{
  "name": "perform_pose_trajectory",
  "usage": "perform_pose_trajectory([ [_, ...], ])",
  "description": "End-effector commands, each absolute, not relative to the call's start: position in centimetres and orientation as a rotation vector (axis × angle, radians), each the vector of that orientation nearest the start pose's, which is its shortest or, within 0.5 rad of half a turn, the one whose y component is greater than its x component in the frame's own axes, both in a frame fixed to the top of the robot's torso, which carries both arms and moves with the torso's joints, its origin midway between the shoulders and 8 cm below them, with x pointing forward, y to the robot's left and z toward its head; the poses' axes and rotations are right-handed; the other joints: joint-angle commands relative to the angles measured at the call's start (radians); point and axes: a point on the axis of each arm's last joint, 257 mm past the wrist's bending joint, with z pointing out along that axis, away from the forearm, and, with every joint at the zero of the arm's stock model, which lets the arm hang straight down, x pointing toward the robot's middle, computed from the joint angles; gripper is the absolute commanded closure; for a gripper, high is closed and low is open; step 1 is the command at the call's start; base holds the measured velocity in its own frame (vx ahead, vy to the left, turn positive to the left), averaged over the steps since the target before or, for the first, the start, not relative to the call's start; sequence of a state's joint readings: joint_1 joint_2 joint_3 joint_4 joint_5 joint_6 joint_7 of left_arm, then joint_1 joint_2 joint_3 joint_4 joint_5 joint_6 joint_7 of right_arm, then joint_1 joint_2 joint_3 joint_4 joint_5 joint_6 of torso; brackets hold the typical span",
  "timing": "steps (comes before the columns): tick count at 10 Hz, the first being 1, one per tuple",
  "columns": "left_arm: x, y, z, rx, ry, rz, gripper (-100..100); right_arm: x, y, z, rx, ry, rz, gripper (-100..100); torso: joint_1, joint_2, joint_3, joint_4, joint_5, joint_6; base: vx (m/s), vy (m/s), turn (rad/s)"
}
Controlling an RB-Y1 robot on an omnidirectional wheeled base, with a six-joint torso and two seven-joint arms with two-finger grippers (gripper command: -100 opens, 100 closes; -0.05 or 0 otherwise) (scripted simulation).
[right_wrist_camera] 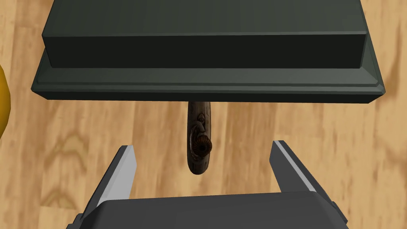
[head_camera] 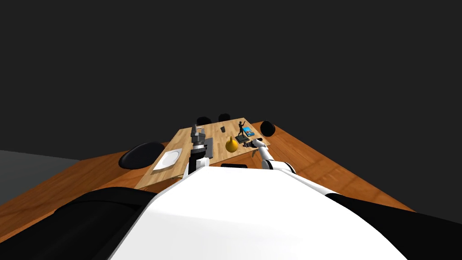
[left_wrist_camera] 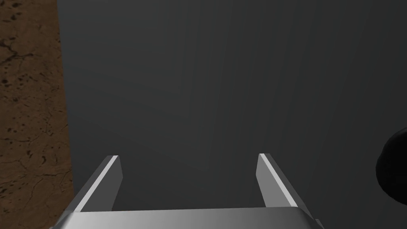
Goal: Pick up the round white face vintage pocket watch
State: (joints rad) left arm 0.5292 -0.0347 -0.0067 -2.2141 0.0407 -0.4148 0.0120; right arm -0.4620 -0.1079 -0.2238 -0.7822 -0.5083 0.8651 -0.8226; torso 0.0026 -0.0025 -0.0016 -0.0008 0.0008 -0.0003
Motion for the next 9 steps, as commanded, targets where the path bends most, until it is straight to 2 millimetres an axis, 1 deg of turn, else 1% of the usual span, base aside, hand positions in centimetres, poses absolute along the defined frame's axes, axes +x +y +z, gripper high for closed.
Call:
perform_pose_trajectory([
  [1,36.42,29.34,-3.29,-0.859,0.671,-1.291,0,48.48,-19.15,-48.87,-2.768,-0.580,-0.726,-100,0.000,0.000,0.000,0.000,0.000,0.000,0.026,0.052,-0.078],
  [3,36.42,29.34,-3.29,-0.859,0.671,-1.291,0,48.33,-19.28,-48.96,-2.763,-0.584,-0.725,-100,0.000,0.000,0.000,0.000,0.000,0.000,0.022,0.049,-0.066],
  [4,36.43,29.33,-3.28,-0.859,0.671,-1.291,0,48.28,-19.31,-48.99,-2.762,-0.590,-0.725,100,-0.002,0.001,0.001,0.000,0.000,0.000,0.002,0.006,0.005],
  [8,36.43,29.34,-3.28,-0.859,0.671,-1.291,0,48.24,-19.22,-49.01,-2.760,-0.588,-0.723,100,-0.004,0.001,0.001,0.000,-0.001,0.000,0.000,0.000,0.000],
  [9,36.43,29.34,-3.28,-0.859,0.671,-1.291,0,48.24,-19.23,-49.01,-2.761,-0.588,-0.723,0,-0.004,0.001,0.001,0.000,-0.001,0.000,0.000,0.000,0.000],
])
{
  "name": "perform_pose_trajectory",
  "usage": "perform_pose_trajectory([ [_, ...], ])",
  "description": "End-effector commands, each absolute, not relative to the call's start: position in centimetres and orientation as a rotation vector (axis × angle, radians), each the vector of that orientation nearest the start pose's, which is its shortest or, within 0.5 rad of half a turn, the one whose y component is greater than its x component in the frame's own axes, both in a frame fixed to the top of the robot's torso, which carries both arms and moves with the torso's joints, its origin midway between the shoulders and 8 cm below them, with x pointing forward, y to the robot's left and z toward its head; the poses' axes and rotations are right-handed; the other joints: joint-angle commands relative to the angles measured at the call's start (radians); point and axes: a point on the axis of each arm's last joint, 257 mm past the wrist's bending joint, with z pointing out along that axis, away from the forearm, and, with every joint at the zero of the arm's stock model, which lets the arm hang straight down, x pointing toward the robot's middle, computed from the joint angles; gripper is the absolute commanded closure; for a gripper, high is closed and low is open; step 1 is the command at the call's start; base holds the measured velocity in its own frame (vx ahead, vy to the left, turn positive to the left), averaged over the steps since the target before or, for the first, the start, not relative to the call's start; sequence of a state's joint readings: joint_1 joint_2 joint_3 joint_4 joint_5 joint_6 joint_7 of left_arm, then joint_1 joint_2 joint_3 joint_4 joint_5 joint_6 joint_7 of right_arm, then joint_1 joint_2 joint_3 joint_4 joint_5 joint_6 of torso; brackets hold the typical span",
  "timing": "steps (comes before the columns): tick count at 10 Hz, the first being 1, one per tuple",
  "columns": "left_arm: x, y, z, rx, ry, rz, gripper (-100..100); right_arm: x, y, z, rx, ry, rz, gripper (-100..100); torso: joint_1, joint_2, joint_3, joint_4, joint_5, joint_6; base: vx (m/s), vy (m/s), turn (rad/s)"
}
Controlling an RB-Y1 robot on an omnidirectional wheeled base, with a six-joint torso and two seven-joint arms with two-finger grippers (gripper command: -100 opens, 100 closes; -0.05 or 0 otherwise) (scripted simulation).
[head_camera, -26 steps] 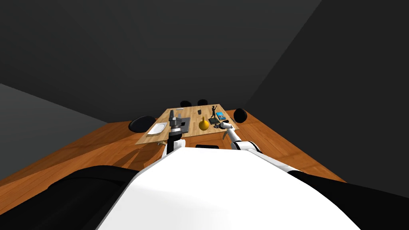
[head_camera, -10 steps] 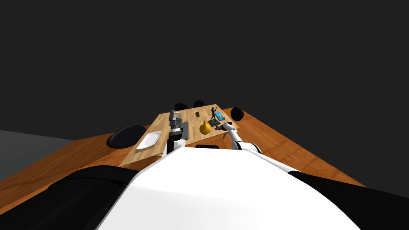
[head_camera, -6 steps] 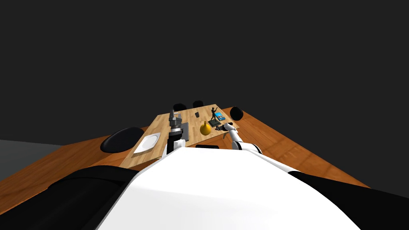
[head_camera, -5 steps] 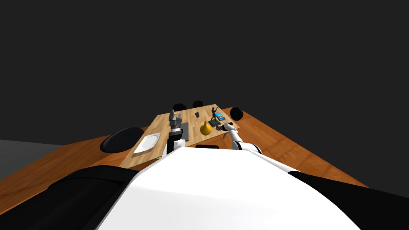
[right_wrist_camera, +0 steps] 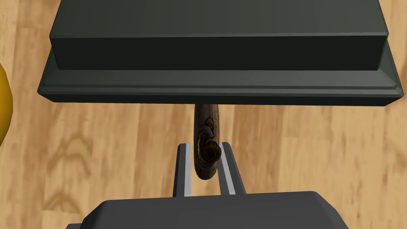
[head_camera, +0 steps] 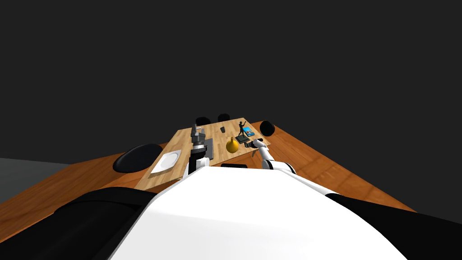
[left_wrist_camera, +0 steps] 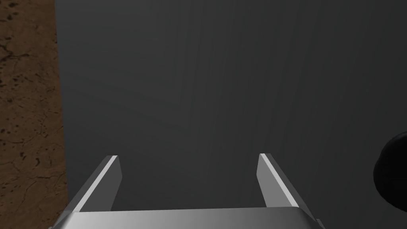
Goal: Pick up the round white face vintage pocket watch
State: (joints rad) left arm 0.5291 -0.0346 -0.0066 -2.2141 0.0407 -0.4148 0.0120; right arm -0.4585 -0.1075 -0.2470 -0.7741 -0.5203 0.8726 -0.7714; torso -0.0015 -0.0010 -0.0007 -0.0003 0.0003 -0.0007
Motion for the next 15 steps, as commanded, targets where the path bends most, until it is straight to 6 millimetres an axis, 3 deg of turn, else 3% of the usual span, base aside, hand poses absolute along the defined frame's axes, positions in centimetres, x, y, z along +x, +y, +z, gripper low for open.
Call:
perform_pose_trajectory([
  [1,36.4,29.3,-3.3,-0.859,0.671,-1.291,0,48.8,-19.0,-48.7,-2.776,-0.581,-0.730,100,0.000,0.000,0.000,0.000,0.000,0.000,-0.032,-0.081,0.187],
  [15,36.4,29.3,-3.3,-0.859,0.671,-1.291,0,50.9,-17.0,-47.1,-2.833,-0.397,-0.763,100,-0.003,0.003,0.002,0.002,-0.001,-0.001,-0.044,-0.070,0.105],
])
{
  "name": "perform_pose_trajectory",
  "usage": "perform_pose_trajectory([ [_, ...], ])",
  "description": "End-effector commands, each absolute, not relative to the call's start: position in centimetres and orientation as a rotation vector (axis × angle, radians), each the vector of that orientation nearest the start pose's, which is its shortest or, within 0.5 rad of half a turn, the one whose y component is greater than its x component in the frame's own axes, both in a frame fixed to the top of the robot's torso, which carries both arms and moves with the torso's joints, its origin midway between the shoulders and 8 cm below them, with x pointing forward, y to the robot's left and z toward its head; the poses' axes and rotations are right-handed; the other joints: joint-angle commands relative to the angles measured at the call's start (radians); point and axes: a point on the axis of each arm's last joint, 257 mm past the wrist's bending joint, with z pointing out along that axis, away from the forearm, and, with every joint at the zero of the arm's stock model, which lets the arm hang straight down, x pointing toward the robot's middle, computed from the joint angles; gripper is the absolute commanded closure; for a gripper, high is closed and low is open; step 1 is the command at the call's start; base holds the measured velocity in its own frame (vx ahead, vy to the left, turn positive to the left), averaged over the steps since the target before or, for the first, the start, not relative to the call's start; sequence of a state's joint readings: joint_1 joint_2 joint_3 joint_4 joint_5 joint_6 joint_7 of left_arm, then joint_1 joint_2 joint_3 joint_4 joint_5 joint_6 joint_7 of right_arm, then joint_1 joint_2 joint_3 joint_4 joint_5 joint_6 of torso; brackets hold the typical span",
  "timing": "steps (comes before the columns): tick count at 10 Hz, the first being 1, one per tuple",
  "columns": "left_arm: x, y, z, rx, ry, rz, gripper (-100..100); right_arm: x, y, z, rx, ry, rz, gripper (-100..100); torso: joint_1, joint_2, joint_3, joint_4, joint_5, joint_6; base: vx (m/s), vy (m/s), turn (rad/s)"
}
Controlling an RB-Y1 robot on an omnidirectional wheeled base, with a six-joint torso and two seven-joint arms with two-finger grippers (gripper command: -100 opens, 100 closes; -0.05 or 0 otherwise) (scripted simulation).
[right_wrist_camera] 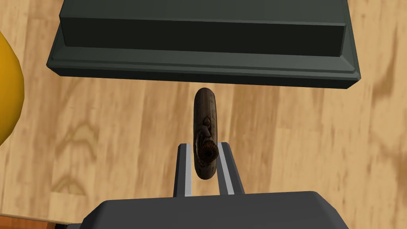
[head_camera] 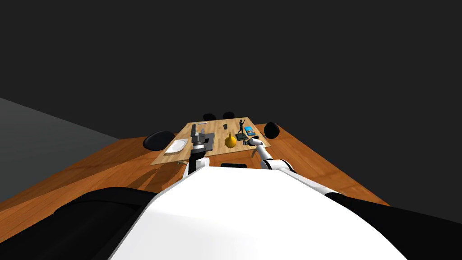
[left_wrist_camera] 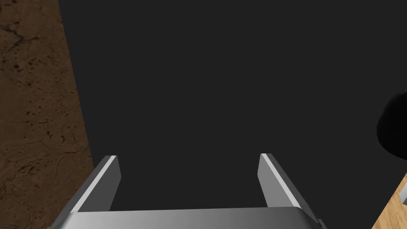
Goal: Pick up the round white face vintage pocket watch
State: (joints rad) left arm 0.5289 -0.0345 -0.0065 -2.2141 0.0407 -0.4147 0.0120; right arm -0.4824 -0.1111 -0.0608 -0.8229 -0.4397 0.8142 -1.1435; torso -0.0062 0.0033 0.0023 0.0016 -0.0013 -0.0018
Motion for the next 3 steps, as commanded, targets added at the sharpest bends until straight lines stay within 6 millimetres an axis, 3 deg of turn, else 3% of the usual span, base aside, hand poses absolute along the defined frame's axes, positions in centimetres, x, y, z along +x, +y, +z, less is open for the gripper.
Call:
perform_pose_trajectory([
  [1,36.43,29.34,-3.28,-0.859,0.671,-1.291,0,50.89,-17.01,-47.07,-2.833,-0.368,-0.759,100,0.000,0.000,0.000,0.000,0.000,0.000,-0.053,-0.077,0.067],
  [2,36.43,29.34,-3.29,-0.859,0.671,-1.291,0,50.89,-17.04,-47.12,-2.832,-0.386,-0.761,100,0.000,0.000,0.000,0.000,0.000,0.001,-0.016,-0.031,0.004],
  [3,36.43,29.34,-3.29,-0.859,0.671,-1.291,0,50.90,-17.05,-47.11,-2.832,-0.380,-0.760,0,0.002,-0.002,-0.001,0.000,0.000,0.001,-0.004,-0.006,-0.002],
])
